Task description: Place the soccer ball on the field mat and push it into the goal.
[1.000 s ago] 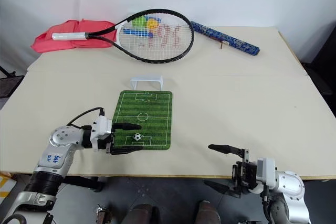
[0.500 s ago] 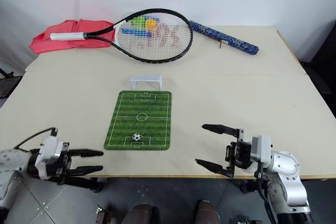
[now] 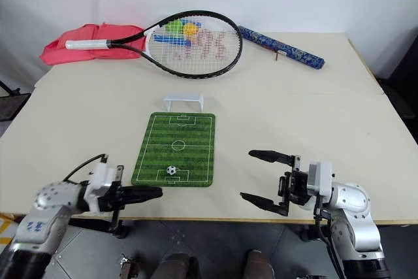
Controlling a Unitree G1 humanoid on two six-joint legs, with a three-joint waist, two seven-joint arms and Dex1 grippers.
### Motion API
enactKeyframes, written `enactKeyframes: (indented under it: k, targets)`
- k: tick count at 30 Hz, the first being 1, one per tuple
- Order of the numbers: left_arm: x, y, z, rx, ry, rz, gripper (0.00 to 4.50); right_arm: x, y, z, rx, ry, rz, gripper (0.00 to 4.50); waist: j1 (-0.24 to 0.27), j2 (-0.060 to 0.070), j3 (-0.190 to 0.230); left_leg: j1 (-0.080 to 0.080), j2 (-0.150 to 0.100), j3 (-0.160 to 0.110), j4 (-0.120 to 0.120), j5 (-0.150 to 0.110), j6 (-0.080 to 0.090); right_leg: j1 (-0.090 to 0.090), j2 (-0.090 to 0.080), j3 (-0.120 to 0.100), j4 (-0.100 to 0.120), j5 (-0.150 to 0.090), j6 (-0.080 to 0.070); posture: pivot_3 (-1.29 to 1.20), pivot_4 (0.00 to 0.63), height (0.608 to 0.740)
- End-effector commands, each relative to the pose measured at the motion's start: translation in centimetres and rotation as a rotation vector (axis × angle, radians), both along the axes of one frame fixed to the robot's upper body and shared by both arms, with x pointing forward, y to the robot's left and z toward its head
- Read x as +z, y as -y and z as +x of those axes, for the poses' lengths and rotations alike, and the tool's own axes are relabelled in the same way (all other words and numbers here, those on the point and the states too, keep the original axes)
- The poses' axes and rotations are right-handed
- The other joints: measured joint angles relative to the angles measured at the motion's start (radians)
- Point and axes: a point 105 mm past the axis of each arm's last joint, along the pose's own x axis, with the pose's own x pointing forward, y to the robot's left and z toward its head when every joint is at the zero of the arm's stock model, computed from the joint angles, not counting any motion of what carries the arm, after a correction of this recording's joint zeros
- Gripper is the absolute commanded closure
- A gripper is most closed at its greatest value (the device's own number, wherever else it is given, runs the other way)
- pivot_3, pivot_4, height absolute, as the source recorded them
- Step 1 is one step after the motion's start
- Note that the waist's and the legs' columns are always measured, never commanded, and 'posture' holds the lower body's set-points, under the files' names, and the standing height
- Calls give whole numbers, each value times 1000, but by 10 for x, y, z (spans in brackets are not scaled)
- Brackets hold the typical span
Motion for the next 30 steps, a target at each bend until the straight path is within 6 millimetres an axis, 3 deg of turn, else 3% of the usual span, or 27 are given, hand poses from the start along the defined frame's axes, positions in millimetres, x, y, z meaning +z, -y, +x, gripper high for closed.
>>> enactKeyframes:
  k: [1,8,13,16,20,23,30]
  targets:
    - [-6,4,9,16,-12,7,4465,5,0,-4,-13,35,9,0,-3,0,0,0,0,0,0,0,0,0,0,0,0,0,0,0,150,740]
    - [-7,10,43,94,23,15,4465,-7,8,-8,-72,34,21,0,8,0,0,-1,0,0,1,0,0,0,0,0,0,0,0,0,150,740]
    - [12,10,84,262,124,-81,4465,-8,19,6,-269,78,92,0,6,0,0,-1,0,0,1,0,0,0,0,0,-1,0,1,0,150,740]
    - [25,9,97,314,203,-145,4465,-6,21,15,-362,109,121,0,1,0,0,-1,0,0,1,0,0,0,0,0,0,0,1,0,150,740]
    - [36,0,96,309,250,-190,4465,-1,17,23,-424,118,170,0,-6,0,0,-1,0,1,1,0,0,0,0,0,-1,0,1,0,150,740]
    - [39,-14,81,270,235,-186,4465,0,12,25,-433,125,167,0,-10,0,0,-1,0,1,1,0,0,0,0,0,-1,0,1,0,150,740]
    - [37,-83,44,432,202,-58,4465,-1,15,28,-423,127,144,0,-27,0,0,0,0,0,0,0,0,0,0,0,0,0,1,0,150,740]
